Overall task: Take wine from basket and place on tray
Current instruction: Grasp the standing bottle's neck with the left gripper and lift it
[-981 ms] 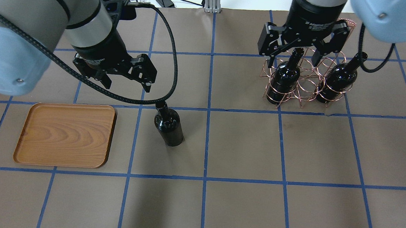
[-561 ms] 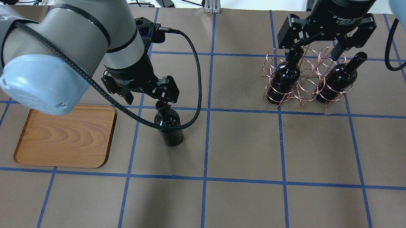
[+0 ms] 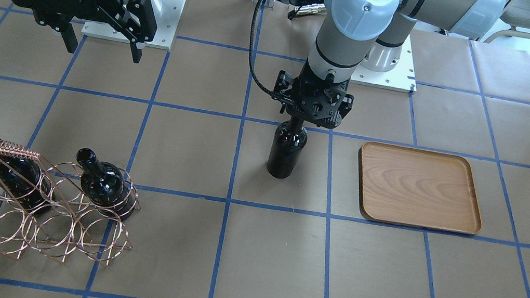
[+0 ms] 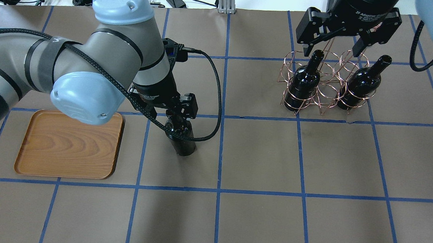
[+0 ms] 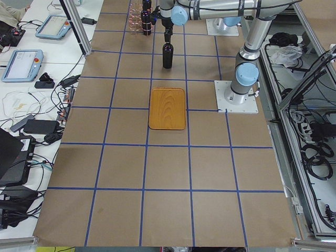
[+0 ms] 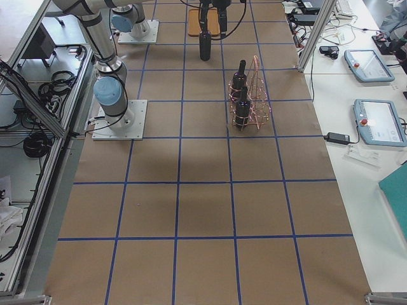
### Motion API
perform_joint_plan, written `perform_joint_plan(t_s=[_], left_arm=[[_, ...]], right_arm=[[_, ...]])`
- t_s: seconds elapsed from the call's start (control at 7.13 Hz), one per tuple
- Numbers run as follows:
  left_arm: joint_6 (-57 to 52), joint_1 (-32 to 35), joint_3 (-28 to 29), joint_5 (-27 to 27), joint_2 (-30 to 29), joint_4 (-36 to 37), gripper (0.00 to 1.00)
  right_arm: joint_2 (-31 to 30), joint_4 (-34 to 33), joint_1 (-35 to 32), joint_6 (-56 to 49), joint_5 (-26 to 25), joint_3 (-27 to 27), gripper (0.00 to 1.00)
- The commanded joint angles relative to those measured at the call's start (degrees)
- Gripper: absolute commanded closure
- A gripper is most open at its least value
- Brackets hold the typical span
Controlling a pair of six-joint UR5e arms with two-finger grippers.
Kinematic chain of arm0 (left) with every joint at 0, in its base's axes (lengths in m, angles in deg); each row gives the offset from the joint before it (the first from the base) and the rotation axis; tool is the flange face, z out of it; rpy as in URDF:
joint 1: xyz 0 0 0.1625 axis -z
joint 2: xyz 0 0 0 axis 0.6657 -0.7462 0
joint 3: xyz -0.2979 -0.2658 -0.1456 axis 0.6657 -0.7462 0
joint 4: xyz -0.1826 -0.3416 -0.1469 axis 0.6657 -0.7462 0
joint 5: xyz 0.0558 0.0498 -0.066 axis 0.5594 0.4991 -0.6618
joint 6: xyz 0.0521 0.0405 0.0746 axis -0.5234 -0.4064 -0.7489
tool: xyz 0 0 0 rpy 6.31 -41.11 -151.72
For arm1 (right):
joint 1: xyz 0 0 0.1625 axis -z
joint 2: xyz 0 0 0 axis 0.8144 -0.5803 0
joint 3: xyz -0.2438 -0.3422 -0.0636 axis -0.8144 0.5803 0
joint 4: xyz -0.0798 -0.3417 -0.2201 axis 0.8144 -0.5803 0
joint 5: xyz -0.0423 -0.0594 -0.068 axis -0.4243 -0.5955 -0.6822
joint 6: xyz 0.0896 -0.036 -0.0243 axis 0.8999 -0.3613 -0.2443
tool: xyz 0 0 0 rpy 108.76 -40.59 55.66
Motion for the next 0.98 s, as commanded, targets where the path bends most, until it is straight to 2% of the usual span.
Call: perform_joint_plan(t_s=[0.0, 0.42, 0.56, 0.7, 0.84], left_arm=[[-0.31, 0.14, -0.11, -0.12, -0.94, 0.12, 0.21], [-1.18, 0.40, -0.02, 0.32, -0.59, 0.20, 0.25], [-0.84, 0.40, 0.07, 0.49, -0.59, 0.12, 0.36], [-1.01, 0.40, 0.07, 0.58, -0.41, 0.20, 0.52], [-1.10, 0.40, 0.15, 0.15, -0.32, 0.20, 0.83]], right_arm=[[-0.04, 0.11, -0.04, 0.00, -0.01, 0.00, 0.00], [-0.04, 0.11, -0.04, 0.00, -0.01, 0.00, 0.00], [-0.13, 0.19, -0.04, 0.00, -0.01, -0.09, 0.00], [-0.13, 0.20, -0.04, 0.00, -0.01, -0.09, 0.00], [-0.13, 0.11, -0.04, 0.00, -0.01, -0.18, 0.00]])
